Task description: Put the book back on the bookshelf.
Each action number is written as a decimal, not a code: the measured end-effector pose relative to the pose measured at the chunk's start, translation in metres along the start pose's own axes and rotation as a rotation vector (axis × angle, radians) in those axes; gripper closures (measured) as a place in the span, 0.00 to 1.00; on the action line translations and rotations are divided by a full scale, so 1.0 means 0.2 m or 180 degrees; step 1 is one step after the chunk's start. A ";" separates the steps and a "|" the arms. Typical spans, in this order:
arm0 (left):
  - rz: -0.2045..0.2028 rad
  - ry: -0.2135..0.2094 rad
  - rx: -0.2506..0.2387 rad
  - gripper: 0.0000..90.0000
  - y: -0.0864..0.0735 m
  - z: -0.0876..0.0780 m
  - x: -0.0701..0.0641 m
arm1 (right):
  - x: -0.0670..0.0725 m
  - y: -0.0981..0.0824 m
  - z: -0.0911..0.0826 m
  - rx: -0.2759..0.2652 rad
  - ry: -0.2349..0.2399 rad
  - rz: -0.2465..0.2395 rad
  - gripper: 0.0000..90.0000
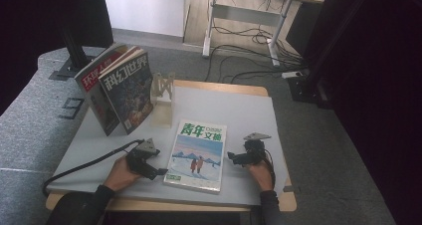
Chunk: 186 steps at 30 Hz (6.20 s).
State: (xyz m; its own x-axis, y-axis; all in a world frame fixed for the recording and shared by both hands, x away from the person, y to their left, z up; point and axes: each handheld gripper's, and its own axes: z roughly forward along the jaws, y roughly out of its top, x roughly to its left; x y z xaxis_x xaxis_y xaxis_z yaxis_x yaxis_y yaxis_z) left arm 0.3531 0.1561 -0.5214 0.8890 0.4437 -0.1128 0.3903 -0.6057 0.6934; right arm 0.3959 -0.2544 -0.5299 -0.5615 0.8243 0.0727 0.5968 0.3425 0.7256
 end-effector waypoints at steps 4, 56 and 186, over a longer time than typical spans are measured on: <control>0.0075 -0.0060 -0.0015 0.15 0.02 0.03 -0.04 | -0.01 -0.01 -0.01 -0.0013 -0.0013 0.0027 0.00; 0.0112 0.0332 0.0134 0.05 -0.03 0.01 0.05 | 0.11 0.21 0.17 0.0145 0.0469 -0.0058 0.10; -0.0426 -0.0579 -0.0007 0.49 0.26 0.17 0.00 | 0.29 0.35 -0.30 -0.0765 0.0602 -0.0672 0.95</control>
State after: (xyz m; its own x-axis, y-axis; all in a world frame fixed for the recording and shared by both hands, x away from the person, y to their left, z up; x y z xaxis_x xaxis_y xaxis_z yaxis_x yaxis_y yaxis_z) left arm 0.3823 0.1029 -0.5088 0.8580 0.3934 -0.3303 0.5073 -0.5479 0.6652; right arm 0.3708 -0.2092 -0.4349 -0.7673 0.6411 0.0132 0.3175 0.3620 0.8764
